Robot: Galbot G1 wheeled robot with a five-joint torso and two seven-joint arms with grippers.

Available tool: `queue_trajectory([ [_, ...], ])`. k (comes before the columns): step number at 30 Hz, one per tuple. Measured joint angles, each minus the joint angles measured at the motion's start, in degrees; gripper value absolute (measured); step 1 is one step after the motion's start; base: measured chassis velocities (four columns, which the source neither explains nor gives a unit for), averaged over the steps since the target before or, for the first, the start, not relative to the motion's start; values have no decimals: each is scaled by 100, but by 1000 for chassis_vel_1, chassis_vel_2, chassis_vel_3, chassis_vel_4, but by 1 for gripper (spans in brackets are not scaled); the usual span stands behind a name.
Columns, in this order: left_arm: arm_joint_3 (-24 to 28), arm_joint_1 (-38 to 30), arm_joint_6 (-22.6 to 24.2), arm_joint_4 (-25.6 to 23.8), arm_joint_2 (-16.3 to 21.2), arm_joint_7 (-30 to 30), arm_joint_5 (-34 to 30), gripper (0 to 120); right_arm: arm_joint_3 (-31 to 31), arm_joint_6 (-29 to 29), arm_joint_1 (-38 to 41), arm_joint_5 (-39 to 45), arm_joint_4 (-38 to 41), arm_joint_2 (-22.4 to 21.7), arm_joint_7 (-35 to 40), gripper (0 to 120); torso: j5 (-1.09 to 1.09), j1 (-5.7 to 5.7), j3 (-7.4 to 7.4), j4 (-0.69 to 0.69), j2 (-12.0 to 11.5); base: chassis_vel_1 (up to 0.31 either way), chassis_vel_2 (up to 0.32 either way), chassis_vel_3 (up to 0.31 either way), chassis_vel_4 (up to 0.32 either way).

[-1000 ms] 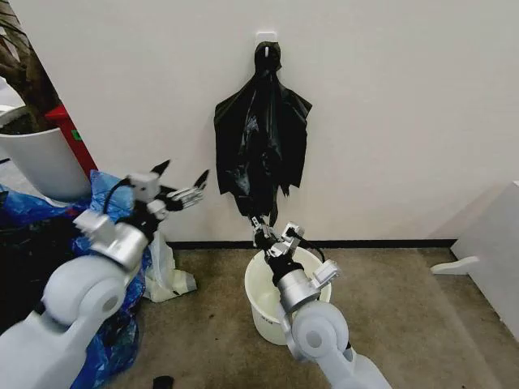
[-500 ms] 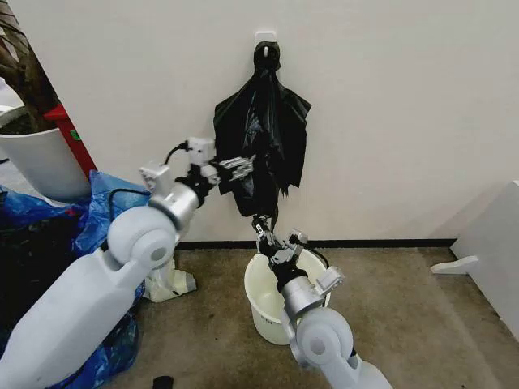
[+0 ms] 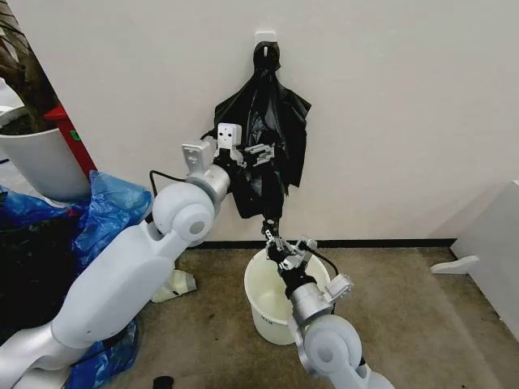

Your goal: Place the garbage bag over the trash bin.

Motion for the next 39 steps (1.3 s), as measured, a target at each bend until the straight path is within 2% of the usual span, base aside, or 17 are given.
queue_trajectory([
  [9,-130,185,122,-228,241,-74,110,100,-18,8,36,-21,-55,51,0,0,-1,0,0,1,0,0,0,0,0],
  [18,-373,429,179,-205,371,-142,340,100,-56,19,29,-86,-98,98,18,0,-1,0,0,0,0,0,0,0,0],
  [21,-433,525,166,-247,435,-80,385,97,-81,34,-7,-96,-96,99,28,0,-1,0,0,1,0,0,0,0,0],
  [24,-435,565,72,-248,455,4,405,89,-113,68,-19,-117,-92,104,30,0,-1,0,0,1,0,0,0,0,0],
  [30,-407,528,-6,-202,437,149,398,63,-173,173,-20,-125,-38,112,28,0,0,0,0,0,0,0,0,0,0],
  [31,-407,528,-6,-202,437,149,398,63,-173,173,-20,-125,-38,112,28,0,0,0,0,0,0,0,0,0,0],
  [37,-364,513,-33,-99,419,183,366,39,-172,217,-30,-125,19,101,15,0,0,0,0,1,0,0,0,0,0],
  [39,-354,505,-33,-86,415,184,355,36,-172,222,-36,-125,26,101,10,0,0,0,0,1,0,0,0,0,0],
])
